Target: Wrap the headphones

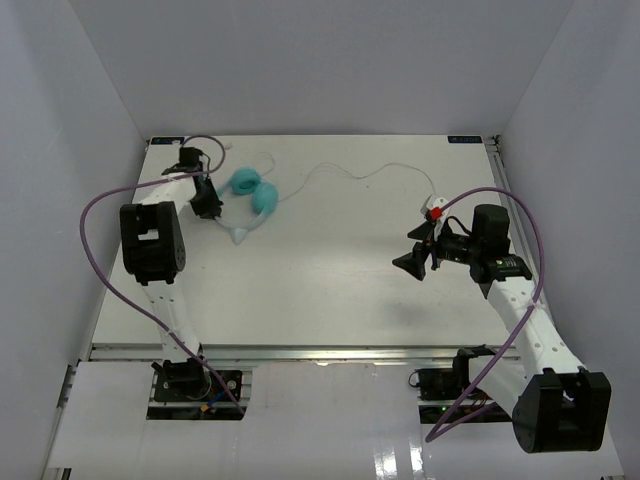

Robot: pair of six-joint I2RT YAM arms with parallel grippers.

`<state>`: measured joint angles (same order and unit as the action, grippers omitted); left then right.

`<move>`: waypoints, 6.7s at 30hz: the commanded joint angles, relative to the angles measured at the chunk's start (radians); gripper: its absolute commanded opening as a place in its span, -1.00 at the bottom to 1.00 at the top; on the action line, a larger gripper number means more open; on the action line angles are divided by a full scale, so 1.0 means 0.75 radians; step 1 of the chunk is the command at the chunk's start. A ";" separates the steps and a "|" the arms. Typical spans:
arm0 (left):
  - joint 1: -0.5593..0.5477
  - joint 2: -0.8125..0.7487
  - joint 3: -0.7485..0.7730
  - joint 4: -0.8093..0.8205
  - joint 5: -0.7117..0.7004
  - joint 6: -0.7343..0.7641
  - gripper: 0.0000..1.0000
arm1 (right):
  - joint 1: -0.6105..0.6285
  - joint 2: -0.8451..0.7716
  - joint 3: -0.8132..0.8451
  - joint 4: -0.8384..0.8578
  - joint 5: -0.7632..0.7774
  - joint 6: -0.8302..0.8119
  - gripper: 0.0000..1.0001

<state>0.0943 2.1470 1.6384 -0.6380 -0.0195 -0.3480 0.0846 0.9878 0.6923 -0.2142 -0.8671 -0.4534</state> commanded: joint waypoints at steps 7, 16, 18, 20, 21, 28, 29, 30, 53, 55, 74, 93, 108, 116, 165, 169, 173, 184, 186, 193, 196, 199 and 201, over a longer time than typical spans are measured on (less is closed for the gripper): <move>-0.414 -0.274 -0.459 0.131 0.363 0.333 -0.95 | -0.023 -0.026 -0.011 0.030 -0.012 -0.009 0.81; -0.443 -0.398 -0.612 0.197 0.321 0.288 -0.49 | -0.032 -0.013 -0.015 0.031 -0.008 -0.016 0.81; -0.468 -0.422 -0.650 0.210 0.277 0.272 -0.28 | -0.033 -0.009 -0.015 0.031 -0.006 -0.015 0.80; -0.500 -0.446 -0.684 0.220 0.220 0.260 -0.15 | -0.035 -0.006 -0.015 0.030 -0.006 -0.015 0.80; -0.520 -0.455 -0.692 0.218 0.192 0.259 -0.12 | -0.035 -0.005 -0.016 0.030 -0.006 -0.015 0.80; -0.591 -0.478 -0.741 0.217 0.007 0.226 -0.01 | -0.047 0.003 -0.017 0.032 -0.012 -0.013 0.81; -0.599 -0.483 -0.748 0.217 -0.012 0.219 -0.01 | -0.048 0.003 -0.017 0.031 -0.012 -0.013 0.81; -0.606 -0.489 -0.756 0.217 -0.027 0.209 -0.01 | -0.049 0.004 -0.017 0.030 -0.012 -0.013 0.80; -0.613 -0.416 -0.794 0.222 -0.108 -0.198 -0.79 | -0.088 -0.017 -0.020 0.031 -0.027 -0.013 0.80; -0.613 -0.426 -0.806 0.257 -0.113 -0.187 -0.95 | -0.096 -0.018 -0.021 0.030 -0.032 -0.013 0.80; -0.660 -1.161 -0.668 0.220 -0.295 0.268 -1.00 | -0.020 0.272 0.473 -0.378 -0.508 -0.990 0.80; -0.664 -1.505 -0.805 0.122 0.139 0.010 -1.00 | 0.414 0.738 0.653 0.427 -0.227 -0.097 0.87; -0.664 -1.610 -0.769 0.022 0.118 0.004 -1.00 | 0.504 0.720 0.623 0.686 0.042 0.183 -0.73; -0.664 -1.448 -0.807 0.056 0.168 0.118 -1.00 | 0.503 0.557 0.832 0.253 0.392 -0.171 -0.85; -0.810 -1.271 -0.788 0.253 0.679 0.291 -1.00 | 0.867 0.994 1.402 -0.030 0.550 -0.231 -0.85; -0.815 -1.236 -0.750 0.263 0.662 0.295 -1.00 | 0.924 1.015 1.389 -0.024 0.642 -0.226 -0.85; -0.817 -1.221 -0.739 0.262 0.644 0.300 -1.00 | 0.953 1.042 1.393 0.000 0.747 -0.168 -0.85; -0.825 -1.438 -0.890 0.446 0.394 0.254 -1.00 | 0.961 1.135 1.486 -0.004 0.951 0.110 -0.85; -0.825 -1.476 -0.931 0.510 0.392 0.245 -1.00 | 0.961 1.143 1.496 -0.008 0.933 0.105 -0.85; -0.829 -1.528 -0.953 0.618 0.503 0.227 -1.00 | 0.950 1.153 1.496 -0.035 0.881 0.038 -0.85; -0.829 -1.547 -0.946 0.620 0.510 0.225 -1.00 | 0.913 1.138 1.484 -0.017 0.868 0.057 -0.85; -0.829 -1.575 -0.957 0.610 0.501 0.221 -1.00 | 0.855 1.123 1.490 0.019 0.883 0.113 -0.85; -0.829 -1.604 -0.963 0.597 0.487 0.216 -1.00 | 0.812 1.117 1.503 0.021 0.879 0.131 -0.85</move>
<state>-0.5072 1.0286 0.9140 -0.2578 0.2643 -0.1677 0.7640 1.8557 1.7761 -0.2795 -0.2259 -0.4055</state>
